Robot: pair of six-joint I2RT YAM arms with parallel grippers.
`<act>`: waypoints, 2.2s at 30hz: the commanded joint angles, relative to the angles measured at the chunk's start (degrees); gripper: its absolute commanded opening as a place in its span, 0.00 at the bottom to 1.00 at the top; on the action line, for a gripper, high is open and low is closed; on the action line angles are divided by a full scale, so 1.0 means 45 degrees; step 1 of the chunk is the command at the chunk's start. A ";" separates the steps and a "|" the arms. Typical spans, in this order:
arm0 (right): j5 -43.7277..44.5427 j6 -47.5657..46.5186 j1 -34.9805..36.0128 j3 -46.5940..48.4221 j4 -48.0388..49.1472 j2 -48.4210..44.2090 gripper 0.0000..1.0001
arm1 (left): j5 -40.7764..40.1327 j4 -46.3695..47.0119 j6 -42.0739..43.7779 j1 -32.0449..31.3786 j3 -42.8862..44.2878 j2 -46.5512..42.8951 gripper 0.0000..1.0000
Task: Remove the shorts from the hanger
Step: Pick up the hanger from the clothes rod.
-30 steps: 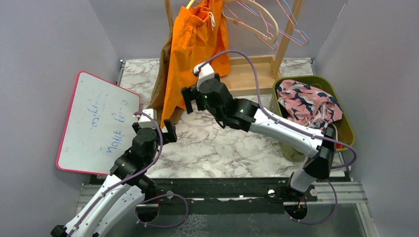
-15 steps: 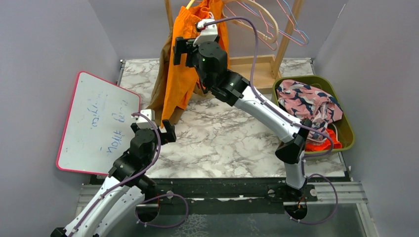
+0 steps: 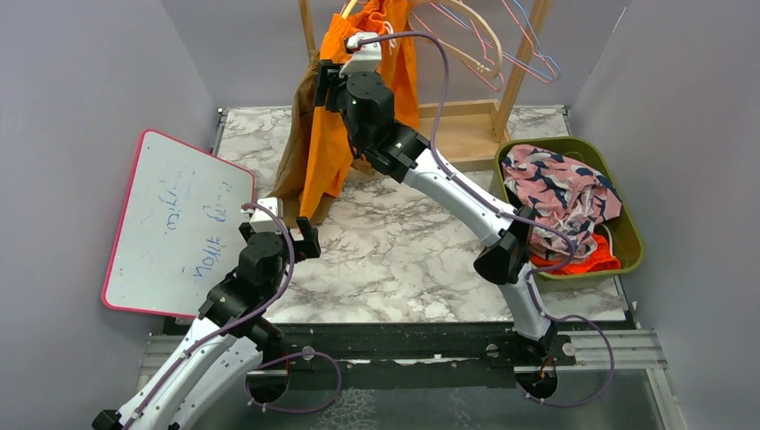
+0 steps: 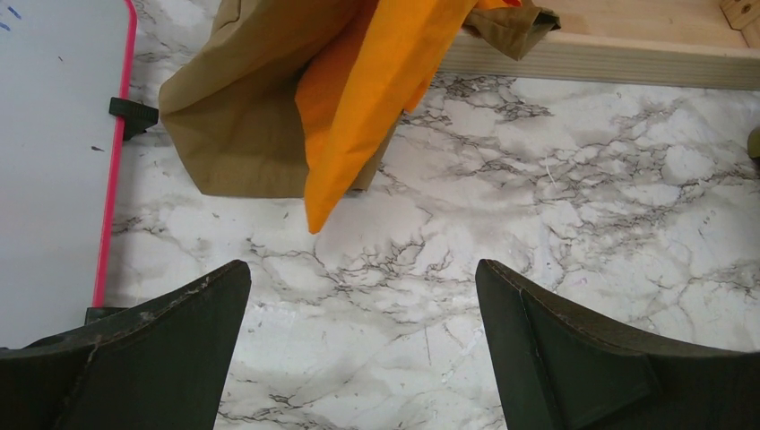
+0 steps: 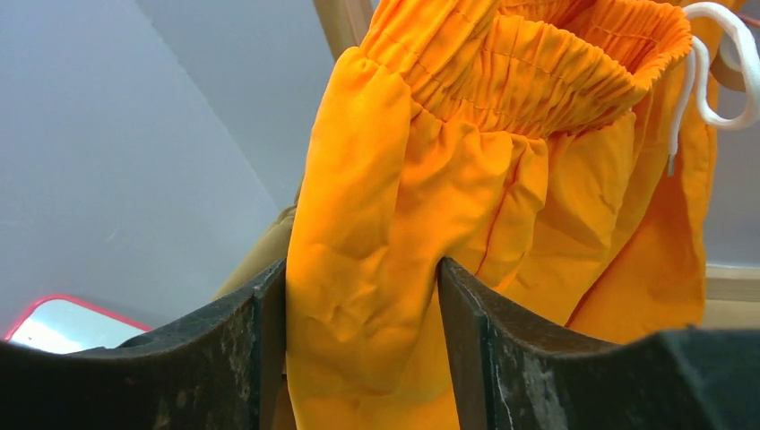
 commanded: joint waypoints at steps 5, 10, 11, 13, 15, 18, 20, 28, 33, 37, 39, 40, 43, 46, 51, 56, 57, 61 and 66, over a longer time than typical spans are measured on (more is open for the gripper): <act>0.0831 -0.0320 -0.0140 -0.2979 0.1537 -0.2243 0.43 | 0.0216 0.0174 0.0047 0.0063 0.0148 -0.0104 0.99; 0.2827 -0.1370 -0.0141 -0.3507 0.1572 -0.2595 0.45 | 0.0223 0.0168 0.0040 0.0061 0.0140 -0.0121 0.99; 0.3025 -0.1660 -0.0140 -0.3647 0.1780 -0.2660 0.47 | 0.0236 0.0171 0.0035 0.0065 0.0148 -0.0124 0.99; 0.3474 -0.2270 -0.0141 -0.3606 0.2095 -0.2625 0.51 | 0.0250 0.0169 0.0040 0.0064 0.0155 -0.0113 0.99; 0.3897 -0.3156 -0.0140 -0.3135 0.2450 -0.2317 0.57 | 0.0271 0.0171 0.0054 0.0065 0.0154 -0.0108 0.99; 0.4059 -0.4444 -0.0140 -0.1744 0.2480 -0.1468 0.61 | 0.0276 0.0170 0.0061 0.0061 0.0146 -0.0118 0.99; 0.4159 -0.5101 -0.0157 -0.0867 0.2537 -0.0813 0.65 | 0.0297 0.0155 0.0064 0.0066 0.0153 -0.0118 0.99; 0.3177 -0.5460 -0.0317 0.0662 0.1835 0.0153 0.62 | 0.0354 0.0176 0.0064 0.0065 0.0145 -0.0108 0.99; 0.2530 -0.4346 -0.0525 0.0513 0.0674 -0.0146 0.36 | 0.0388 0.0164 0.0054 0.0063 0.0149 -0.0069 0.99; 0.2199 -0.4025 -0.0531 0.0363 0.0360 -0.0590 0.20 | 0.0418 0.0181 0.0054 0.0065 0.0150 -0.0014 0.99; 0.2139 -0.4044 -0.0532 0.0279 0.0466 -0.0859 0.12 | 0.0423 0.0163 0.0035 0.0065 0.0143 0.0009 0.99; 0.2129 -0.4075 -0.0531 0.0266 0.0546 -0.1010 0.09 | 0.0422 0.0158 0.0052 0.0066 0.0154 0.0026 0.99; 0.2280 -0.4313 -0.0531 0.0093 0.1213 -0.1534 0.01 | 0.0433 0.0164 0.0036 0.0066 0.0144 0.0029 0.99; 0.2208 -0.4610 -0.0531 -0.0158 0.1828 -0.2103 0.01 | 0.0428 0.0153 0.0040 0.0065 0.0155 0.0025 0.99; 0.2134 -0.5120 -0.0532 -0.0102 0.2523 -0.2642 0.01 | 0.0422 0.0163 0.0043 0.0065 0.0147 0.0027 0.99; 0.1694 -0.5154 -0.0531 -0.0123 0.2393 -0.3080 0.01 | 0.0472 0.0160 0.0035 0.0056 0.0167 0.0017 0.99; 0.1546 -0.5009 -0.0531 -0.0299 0.2278 -0.3229 0.01 | 0.0462 0.0160 0.0037 0.0064 0.0164 0.0008 0.99; 0.0743 -0.4326 -0.0531 -0.1538 0.1716 -0.4022 0.01 | 0.0466 0.0149 0.0035 0.0066 0.0155 -0.0048 0.99; -0.0157 -0.3414 -0.0531 -0.2932 0.1136 -0.5094 0.01 | 0.0494 0.0149 0.0054 0.0065 0.0154 -0.0088 0.99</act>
